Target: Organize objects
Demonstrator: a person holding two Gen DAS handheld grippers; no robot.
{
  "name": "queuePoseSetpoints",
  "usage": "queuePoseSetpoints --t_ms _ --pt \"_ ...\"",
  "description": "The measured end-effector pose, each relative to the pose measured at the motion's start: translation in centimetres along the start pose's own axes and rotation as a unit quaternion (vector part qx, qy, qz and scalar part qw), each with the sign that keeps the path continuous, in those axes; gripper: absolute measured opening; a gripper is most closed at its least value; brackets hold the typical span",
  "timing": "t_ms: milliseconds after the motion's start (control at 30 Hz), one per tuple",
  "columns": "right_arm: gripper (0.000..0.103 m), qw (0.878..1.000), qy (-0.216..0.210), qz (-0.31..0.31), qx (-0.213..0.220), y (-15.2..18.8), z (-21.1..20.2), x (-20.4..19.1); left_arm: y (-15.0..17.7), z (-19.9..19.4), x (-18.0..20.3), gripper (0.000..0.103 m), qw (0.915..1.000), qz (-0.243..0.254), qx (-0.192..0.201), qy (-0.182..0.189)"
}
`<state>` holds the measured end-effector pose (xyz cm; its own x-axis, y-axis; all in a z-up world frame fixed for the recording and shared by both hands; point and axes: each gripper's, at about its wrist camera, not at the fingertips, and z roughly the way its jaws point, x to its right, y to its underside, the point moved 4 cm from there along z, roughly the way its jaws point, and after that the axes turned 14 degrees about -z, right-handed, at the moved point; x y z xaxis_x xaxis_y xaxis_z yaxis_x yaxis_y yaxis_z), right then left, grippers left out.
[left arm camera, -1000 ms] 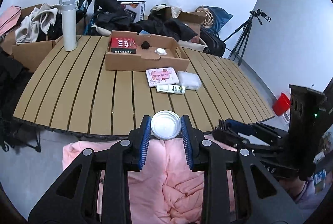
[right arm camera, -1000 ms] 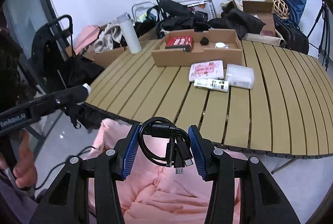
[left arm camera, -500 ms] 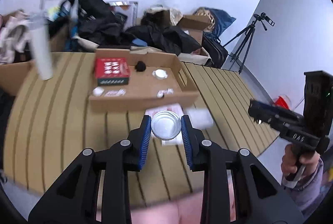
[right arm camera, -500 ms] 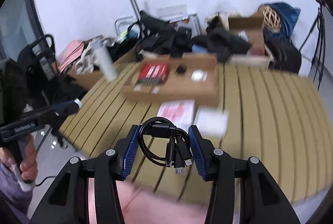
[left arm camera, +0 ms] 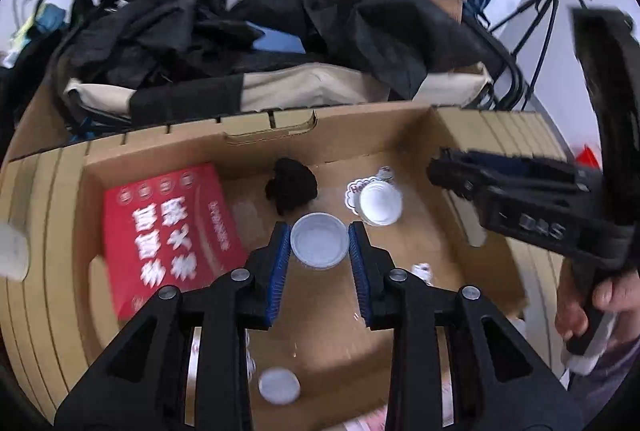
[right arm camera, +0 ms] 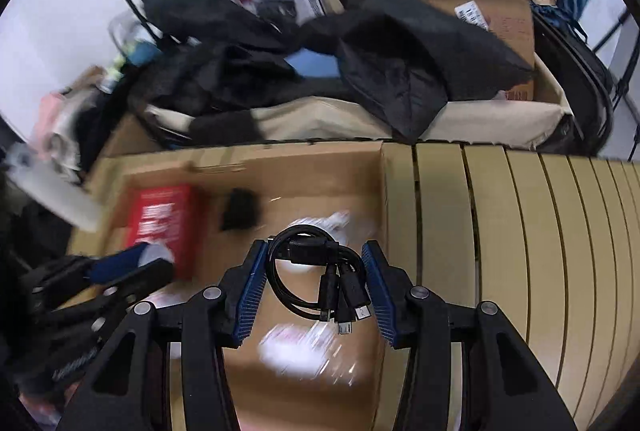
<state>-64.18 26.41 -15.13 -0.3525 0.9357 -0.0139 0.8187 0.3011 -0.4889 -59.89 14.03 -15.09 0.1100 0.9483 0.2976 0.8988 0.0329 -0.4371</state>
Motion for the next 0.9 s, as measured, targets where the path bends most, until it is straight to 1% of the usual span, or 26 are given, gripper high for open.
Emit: queuePoseSetpoints --t_ms 33,67,100,133,167,200,233,333,433,500,533,567,600,667,700,733,800,867,900 --pt "0.052 1.000 0.004 -0.003 -0.005 -0.2 0.6 0.1 -0.1 0.5 -0.1 0.046 1.0000 0.002 -0.004 -0.004" --pt "0.052 1.000 -0.001 -0.007 -0.011 -0.5 1.4 0.1 -0.3 0.8 -0.2 0.055 1.0000 0.001 0.003 -0.008" --pt "0.056 1.000 0.000 -0.011 -0.009 -0.7 1.7 0.0 -0.6 1.0 -0.4 0.059 0.9999 -0.002 0.013 -0.010" --pt "0.062 1.000 0.000 -0.014 -0.004 -0.8 1.6 0.1 -0.7 0.9 -0.6 0.064 0.9998 -0.005 0.018 -0.010" --pt "0.066 1.000 0.000 -0.018 0.005 -1.0 1.4 -0.1 -0.8 0.9 -0.8 0.065 0.9997 -0.011 0.019 -0.009" --pt "0.074 1.000 0.000 -0.021 0.012 -1.1 1.1 -0.2 -0.9 0.7 -0.9 0.065 0.9997 -0.017 0.018 -0.009" --pt "0.077 0.999 0.002 -0.027 0.018 -1.2 0.6 -0.5 -0.8 0.3 -1.1 0.065 0.9995 -0.021 0.017 -0.014" --pt "0.077 0.999 0.006 -0.045 0.027 -1.2 -1.7 -1.1 -0.5 -1.7 -1.4 0.065 0.9992 -0.017 0.017 -0.033" --pt "0.077 0.998 0.010 -0.051 0.033 -1.2 -5.0 -1.4 0.3 -5.6 -1.6 0.077 0.9983 -0.011 0.024 -0.051" --pt "0.077 0.998 0.006 -0.056 0.041 -0.5 -8.3 -1.6 1.4 -9.0 -2.1 0.081 0.9972 -0.008 0.034 -0.066" --pt "0.077 0.997 0.007 -0.058 0.041 0.0 -9.9 -1.7 2.1 -10.5 -2.3 0.085 0.9965 -0.007 0.035 -0.076" --pt "0.077 0.997 0.010 -0.059 0.043 0.8 -11.9 -1.7 3.1 -12.6 -2.8 0.088 0.9949 -0.011 0.037 -0.093" --pt "0.077 0.997 0.012 -0.062 0.047 1.4 -13.4 -1.9 3.7 -14.1 -3.2 0.089 0.9939 -0.017 0.040 -0.101" --pt "0.077 0.996 0.019 -0.070 0.051 3.4 -16.9 -2.2 5.8 -18.0 -4.1 0.097 0.9924 -0.040 0.052 -0.104" --pt "0.077 0.996 0.020 -0.071 0.054 4.7 -18.7 -2.4 6.6 -19.4 -4.3 0.101 0.9921 -0.046 0.057 -0.102" --pt "0.077 0.996 0.019 -0.072 0.056 5.6 -19.9 -2.6 7.7 -21.0 -4.6 0.103 0.9918 -0.051 0.063 -0.099" --pt "0.077 0.995 0.013 -0.078 0.062 8.1 -22.6 -3.3 9.9 -24.0 -4.9 0.103 0.9910 -0.051 0.074 -0.099" --pt "0.077 0.994 0.010 -0.084 0.070 10.6 -25.4 -4.1 11.3 -26.3 -5.2 0.103 0.9891 -0.046 0.081 -0.114" --pt "0.077 0.994 0.009 -0.085 0.073 11.3 -26.2 -4.3 12.0 -27.4 -5.3 0.103 0.9879 -0.045 0.087 -0.120"
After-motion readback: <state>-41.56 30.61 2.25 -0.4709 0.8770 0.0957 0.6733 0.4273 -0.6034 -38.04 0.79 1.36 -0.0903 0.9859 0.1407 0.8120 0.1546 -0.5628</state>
